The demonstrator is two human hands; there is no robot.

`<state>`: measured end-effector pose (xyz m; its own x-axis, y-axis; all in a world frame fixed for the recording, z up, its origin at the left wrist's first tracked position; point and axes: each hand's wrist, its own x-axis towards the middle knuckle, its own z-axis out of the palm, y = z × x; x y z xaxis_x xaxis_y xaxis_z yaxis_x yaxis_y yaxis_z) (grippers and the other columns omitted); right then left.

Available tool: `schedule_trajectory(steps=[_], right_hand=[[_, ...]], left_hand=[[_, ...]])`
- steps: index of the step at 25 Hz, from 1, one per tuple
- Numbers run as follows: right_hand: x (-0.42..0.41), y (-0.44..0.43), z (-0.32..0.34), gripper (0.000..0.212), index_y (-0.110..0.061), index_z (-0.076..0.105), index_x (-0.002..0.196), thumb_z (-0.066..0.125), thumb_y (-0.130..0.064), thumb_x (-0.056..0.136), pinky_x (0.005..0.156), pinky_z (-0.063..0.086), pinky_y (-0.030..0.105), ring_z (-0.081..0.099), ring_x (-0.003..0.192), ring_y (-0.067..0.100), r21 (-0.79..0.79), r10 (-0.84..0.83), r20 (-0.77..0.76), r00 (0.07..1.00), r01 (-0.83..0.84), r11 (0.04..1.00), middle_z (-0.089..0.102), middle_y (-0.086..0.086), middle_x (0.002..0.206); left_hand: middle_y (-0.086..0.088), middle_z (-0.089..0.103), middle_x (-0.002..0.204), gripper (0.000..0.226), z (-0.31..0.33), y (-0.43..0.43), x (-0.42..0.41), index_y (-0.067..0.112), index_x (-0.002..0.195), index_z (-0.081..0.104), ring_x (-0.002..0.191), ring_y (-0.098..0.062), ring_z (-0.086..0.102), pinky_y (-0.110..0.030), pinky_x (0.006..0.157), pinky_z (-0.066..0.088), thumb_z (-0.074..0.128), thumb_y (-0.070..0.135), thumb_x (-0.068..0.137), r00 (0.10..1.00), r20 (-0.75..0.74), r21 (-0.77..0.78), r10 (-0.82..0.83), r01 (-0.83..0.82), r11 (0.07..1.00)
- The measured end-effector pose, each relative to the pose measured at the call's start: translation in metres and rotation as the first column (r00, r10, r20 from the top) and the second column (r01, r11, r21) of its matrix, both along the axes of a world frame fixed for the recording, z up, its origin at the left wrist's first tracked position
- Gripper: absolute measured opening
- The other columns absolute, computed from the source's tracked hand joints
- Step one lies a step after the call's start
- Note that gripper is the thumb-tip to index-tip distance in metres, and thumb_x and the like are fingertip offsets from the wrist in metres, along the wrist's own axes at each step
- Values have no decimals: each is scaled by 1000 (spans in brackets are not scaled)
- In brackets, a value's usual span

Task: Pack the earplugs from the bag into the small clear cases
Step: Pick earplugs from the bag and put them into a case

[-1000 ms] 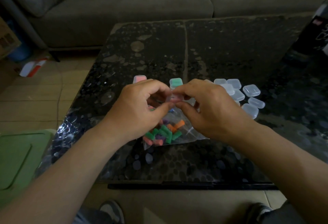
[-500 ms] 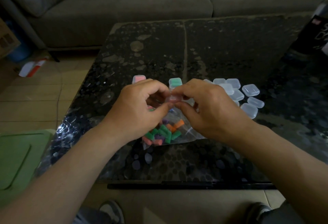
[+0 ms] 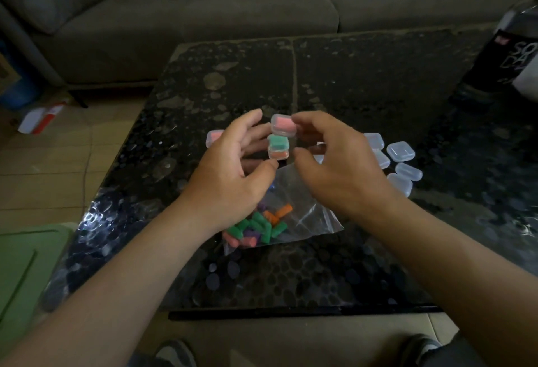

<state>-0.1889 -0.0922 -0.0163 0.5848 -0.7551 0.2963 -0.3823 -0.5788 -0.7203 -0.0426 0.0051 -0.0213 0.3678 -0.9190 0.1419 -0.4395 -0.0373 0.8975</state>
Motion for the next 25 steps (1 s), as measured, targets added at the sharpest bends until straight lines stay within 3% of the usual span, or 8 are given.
schedule_trajectory(steps=[3, 7, 9, 14, 20, 25], right_hand=[[6, -3, -3, 56, -30, 39, 144, 59, -16, 93, 96, 48, 26, 52, 106, 3, 208, 67, -26, 997, -60, 976, 49, -22, 114], [11, -5, -11, 68, -32, 30, 149, 55, -13, 88, 101, 52, 44, 59, 115, 17, 271, 111, -91, 990, -83, 959, 60, -4, 123], [12, -6, -12, 71, -32, 28, 150, 55, -14, 87, 100, 52, 42, 58, 120, 20, 279, 117, -125, 985, -79, 957, 60, 1, 131], [12, -7, -14, 68, -32, 29, 150, 54, -13, 90, 90, 47, 25, 53, 116, 9, 302, 135, -134, 982, -89, 949, 57, -4, 132], [12, -6, -12, 66, -30, 31, 149, 54, -12, 89, 96, 51, 33, 55, 118, 13, 308, 137, -138, 981, -89, 947, 57, -6, 124], [12, -4, -11, 66, -31, 30, 149, 54, -13, 89, 97, 52, 35, 55, 117, 13, 295, 141, -156, 978, -90, 951, 57, -4, 130]], left_hand=[[15, 46, 155, 80, -5, -8, 0, 23, 162, 20, 136, 9, 41, -24, 116, 39, 64, 8, 97, 999, 41, 75, -16, 13, 997], [12, 39, 161, 83, -13, -16, 5, 22, 163, 15, 143, 4, 34, -31, 123, 31, 64, 11, 97, 995, 102, 135, -19, 5, 991], [13, 39, 160, 83, -17, -18, 8, 23, 163, 16, 145, 1, 35, -36, 124, 31, 64, 13, 96, 991, 134, 160, -24, 2, 987], [12, 44, 157, 78, -24, -22, 14, 23, 161, 23, 144, -1, 39, -39, 122, 34, 64, 15, 95, 986, 167, 176, -15, -15, 984], [13, 46, 156, 76, -26, -22, 16, 25, 160, 26, 143, -1, 42, -39, 121, 36, 64, 18, 94, 986, 169, 191, -16, -17, 981], [17, 47, 152, 78, -26, -21, 16, 28, 159, 27, 142, -2, 43, -39, 120, 38, 63, 27, 89, 984, 177, 205, -20, -17, 979]])
